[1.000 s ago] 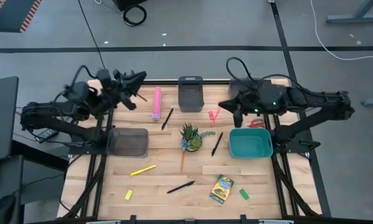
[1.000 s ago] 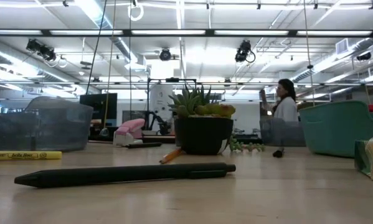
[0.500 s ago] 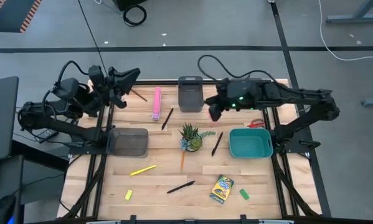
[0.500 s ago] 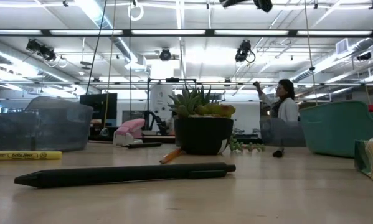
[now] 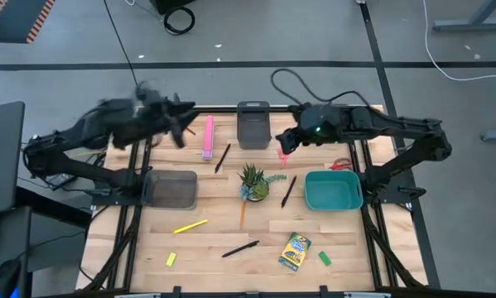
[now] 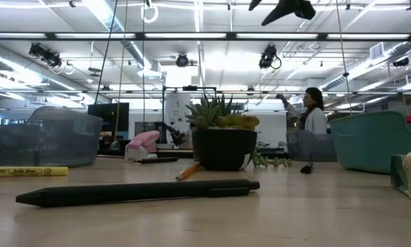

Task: Sort crayons/erasers/pens/pencils in bins
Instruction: Put the pink stapler into the bottom black bin

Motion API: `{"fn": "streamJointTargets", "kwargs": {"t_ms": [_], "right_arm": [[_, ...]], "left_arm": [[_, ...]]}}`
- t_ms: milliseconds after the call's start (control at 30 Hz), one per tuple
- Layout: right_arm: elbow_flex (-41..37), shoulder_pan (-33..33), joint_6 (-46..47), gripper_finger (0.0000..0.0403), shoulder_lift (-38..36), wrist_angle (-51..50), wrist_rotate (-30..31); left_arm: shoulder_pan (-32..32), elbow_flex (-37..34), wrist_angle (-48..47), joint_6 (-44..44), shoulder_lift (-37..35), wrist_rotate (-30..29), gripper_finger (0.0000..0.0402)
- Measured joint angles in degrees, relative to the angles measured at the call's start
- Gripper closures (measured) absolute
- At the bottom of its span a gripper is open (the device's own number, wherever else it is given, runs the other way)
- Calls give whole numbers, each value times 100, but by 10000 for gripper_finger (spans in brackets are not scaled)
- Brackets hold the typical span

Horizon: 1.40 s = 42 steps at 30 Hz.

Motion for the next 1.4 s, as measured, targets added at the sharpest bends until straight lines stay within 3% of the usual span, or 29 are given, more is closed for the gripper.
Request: {"fn": "streamJointTargets", "kwargs": {"t_ms": [200,400,633,833,1000,1400], "right_arm": [[-1,-294,-415,182,-504,-330,13],[0,-682,-963,181,-830,-440,80],[-2,-939,-1586,181,-947,-575,74],[-2,-954,-2090,181,-944,-865,59],[-2,-942,-2096,181,-944,-1197,45],[-2,-936,-1947,181,-944,-1304,43]], "left_arm": [[1089,1081,-1956,-1162,1316,980,165],[1876,1540,-3244,-1577,2599,1083,148],[2326,1548,-3669,-2100,3883,1663,141],[2352,1548,-3725,-2129,4869,1754,141],[2352,1546,-4056,-2128,5310,1920,139],[2801,1535,-4190,-1524,5363,1872,144]]}}
